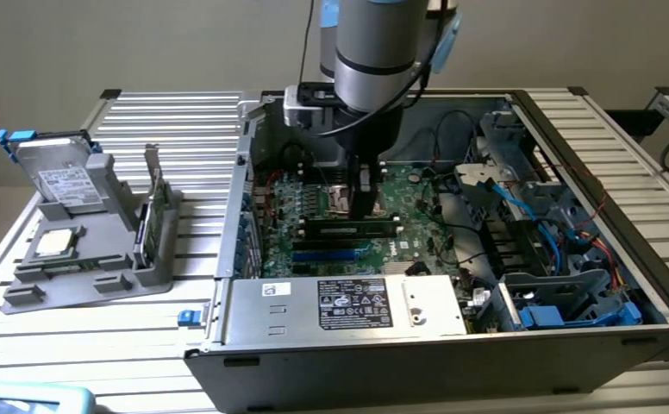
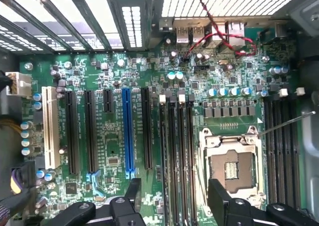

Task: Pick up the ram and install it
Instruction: 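Insert the ram into the slot, then press down the ram until it locks into place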

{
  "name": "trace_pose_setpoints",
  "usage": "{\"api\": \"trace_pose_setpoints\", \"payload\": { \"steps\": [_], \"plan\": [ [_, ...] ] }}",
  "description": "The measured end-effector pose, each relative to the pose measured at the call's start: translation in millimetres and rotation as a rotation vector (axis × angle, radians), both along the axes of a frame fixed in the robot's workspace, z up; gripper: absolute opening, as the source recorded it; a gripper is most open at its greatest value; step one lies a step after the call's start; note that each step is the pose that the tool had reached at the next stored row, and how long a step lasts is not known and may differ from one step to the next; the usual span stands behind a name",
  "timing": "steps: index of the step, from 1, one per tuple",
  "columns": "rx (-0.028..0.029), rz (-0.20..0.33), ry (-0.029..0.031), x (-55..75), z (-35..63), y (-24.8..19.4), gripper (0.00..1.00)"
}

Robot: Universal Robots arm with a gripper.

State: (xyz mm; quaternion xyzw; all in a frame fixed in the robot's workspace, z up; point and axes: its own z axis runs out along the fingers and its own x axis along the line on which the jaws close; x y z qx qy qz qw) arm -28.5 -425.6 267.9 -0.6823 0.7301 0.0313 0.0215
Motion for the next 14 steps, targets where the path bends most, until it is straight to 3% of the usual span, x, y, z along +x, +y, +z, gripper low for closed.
{"api": "trace_pose_setpoints", "payload": {
  "steps": [2,14],
  "plan": [
    [0.0000,0.000,-0.0006,-0.4,4.2,0.2,0.64],
    [0.0000,0.000,-0.0010,-0.6,4.1,0.2,0.64]
  ]
}}
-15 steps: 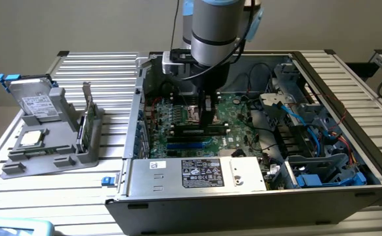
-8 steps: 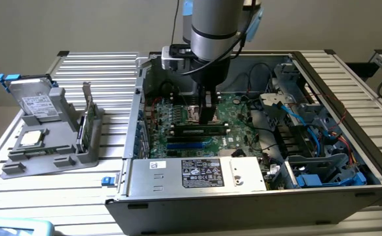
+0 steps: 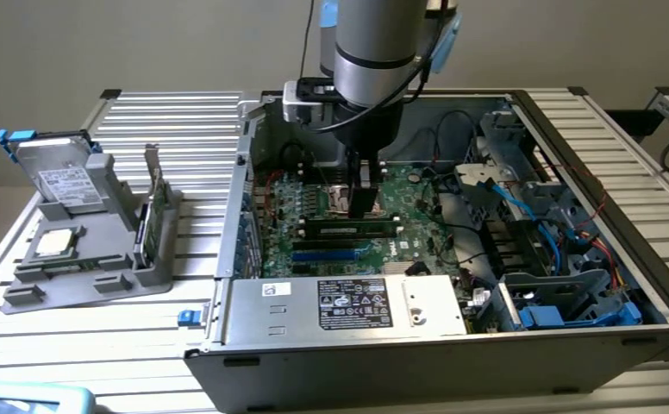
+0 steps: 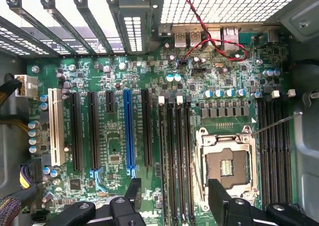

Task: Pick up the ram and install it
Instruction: 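Press down the ram until it locks into place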

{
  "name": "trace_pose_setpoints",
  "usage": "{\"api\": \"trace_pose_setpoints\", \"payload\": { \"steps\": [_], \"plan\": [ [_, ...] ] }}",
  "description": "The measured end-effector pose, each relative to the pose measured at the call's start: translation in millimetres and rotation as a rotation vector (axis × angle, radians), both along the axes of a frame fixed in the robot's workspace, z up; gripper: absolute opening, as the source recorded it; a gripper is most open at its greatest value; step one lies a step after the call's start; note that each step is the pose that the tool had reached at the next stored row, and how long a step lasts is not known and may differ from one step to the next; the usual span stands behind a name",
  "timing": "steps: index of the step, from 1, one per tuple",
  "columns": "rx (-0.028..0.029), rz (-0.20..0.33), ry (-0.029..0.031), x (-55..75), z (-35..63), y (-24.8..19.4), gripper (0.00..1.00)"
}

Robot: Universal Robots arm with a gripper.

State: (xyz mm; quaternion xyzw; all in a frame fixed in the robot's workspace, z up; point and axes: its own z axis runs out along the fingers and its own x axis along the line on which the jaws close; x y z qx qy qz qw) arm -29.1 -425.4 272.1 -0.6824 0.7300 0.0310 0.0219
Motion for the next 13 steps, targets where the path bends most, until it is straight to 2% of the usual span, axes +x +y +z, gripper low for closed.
{"api": "trace_pose_setpoints", "payload": {
  "steps": [6,9,10,12,13],
  "plan": [
    [0.0000,0.000,0.0000,0.0,0.0,0.0,0.62],
    [0.0000,0.000,0.0000,0.0,0.0,0.0,0.44],
    [0.0000,0.000,0.0000,0.0,0.0,0.0,0.44],
    [-0.0001,0.000,0.0000,0.0,0.0,0.0,0.31],
    [0.0000,0.000,0.0001,0.4,0.0,0.0,0.31]
  ]
}}
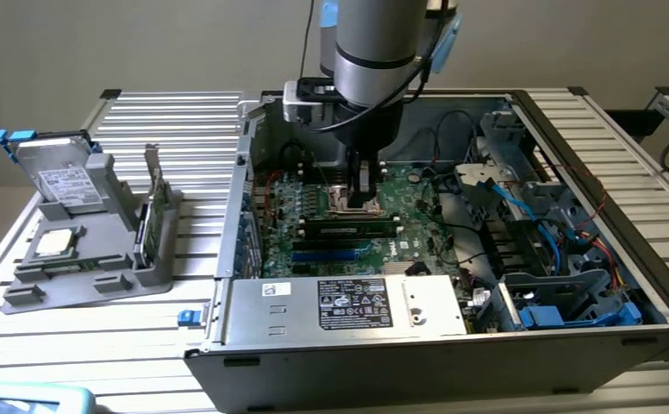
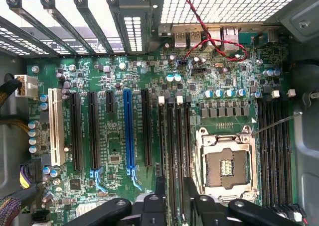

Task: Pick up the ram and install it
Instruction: 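Press down the ram until it locks into place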

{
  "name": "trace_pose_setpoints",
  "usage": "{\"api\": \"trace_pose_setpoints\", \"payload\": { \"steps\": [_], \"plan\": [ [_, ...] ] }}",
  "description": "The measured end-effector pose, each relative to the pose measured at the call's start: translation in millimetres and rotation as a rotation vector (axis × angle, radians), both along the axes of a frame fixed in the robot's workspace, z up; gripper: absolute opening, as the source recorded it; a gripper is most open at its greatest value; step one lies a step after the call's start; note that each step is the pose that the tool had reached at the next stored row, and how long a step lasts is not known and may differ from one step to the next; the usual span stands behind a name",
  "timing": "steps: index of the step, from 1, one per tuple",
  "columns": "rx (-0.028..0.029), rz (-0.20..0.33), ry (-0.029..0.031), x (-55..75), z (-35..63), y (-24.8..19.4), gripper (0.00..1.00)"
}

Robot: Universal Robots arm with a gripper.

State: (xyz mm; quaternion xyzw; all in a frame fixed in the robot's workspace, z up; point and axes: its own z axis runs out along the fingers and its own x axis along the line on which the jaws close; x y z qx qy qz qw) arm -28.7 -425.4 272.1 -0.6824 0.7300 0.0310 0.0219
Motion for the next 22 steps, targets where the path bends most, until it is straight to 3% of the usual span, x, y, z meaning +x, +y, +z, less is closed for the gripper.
{"api": "trace_pose_setpoints", "payload": {
  "steps": [4,8,13,22],
  "plan": [
    [-0.0001,0.000,0.0003,0.7,-0.2,0.1,0.11],
    [0.0001,0.001,0.0005,11.5,-1.5,0.2,0.11],
    [0.0000,0.002,0.0006,30.3,-10.2,0.2,0.11],
    [-0.0002,0.004,0.0006,32.5,-26.6,-3.4,0.11]
  ]
}}
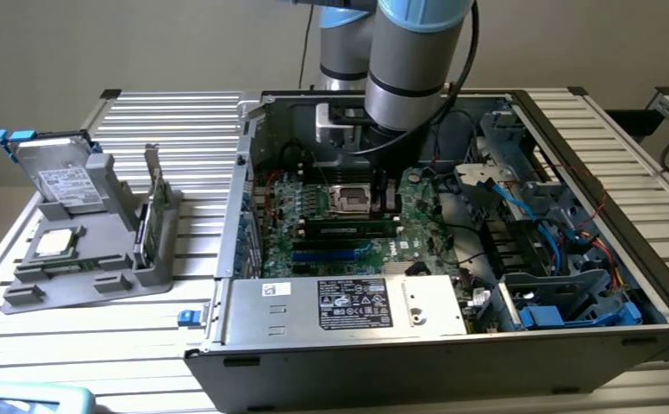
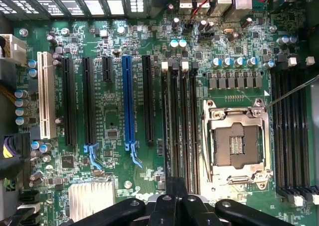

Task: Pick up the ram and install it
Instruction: 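Press down the ram until it locks into place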

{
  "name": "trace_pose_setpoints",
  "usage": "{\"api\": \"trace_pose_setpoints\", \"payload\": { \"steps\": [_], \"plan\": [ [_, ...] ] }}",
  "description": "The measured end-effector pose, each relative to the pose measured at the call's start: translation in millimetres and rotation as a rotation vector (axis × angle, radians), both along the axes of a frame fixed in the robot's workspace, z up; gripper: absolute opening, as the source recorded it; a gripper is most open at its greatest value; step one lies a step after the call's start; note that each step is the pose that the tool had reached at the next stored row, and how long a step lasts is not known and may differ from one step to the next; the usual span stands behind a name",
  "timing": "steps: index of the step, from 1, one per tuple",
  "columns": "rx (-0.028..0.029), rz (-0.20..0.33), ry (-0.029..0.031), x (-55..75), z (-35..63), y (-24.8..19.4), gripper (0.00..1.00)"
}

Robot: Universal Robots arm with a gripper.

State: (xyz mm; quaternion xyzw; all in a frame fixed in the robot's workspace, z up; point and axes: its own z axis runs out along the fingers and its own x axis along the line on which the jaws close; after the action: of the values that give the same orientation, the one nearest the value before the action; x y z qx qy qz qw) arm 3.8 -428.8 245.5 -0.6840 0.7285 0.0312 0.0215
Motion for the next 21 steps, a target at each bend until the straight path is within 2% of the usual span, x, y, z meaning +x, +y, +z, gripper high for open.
{"api": "trace_pose_setpoints", "payload": {
  "steps": [9,19,21],
  "plan": [
    [0.0000,0.006,0.0000,0.0,-15.5,-0.9,0.11],
    [0.0002,0.019,0.0000,0.1,-15.8,-0.4,0.11],
    [0.0001,0.026,0.0000,0.1,-11.6,-0.3,0.11]
  ]
}}
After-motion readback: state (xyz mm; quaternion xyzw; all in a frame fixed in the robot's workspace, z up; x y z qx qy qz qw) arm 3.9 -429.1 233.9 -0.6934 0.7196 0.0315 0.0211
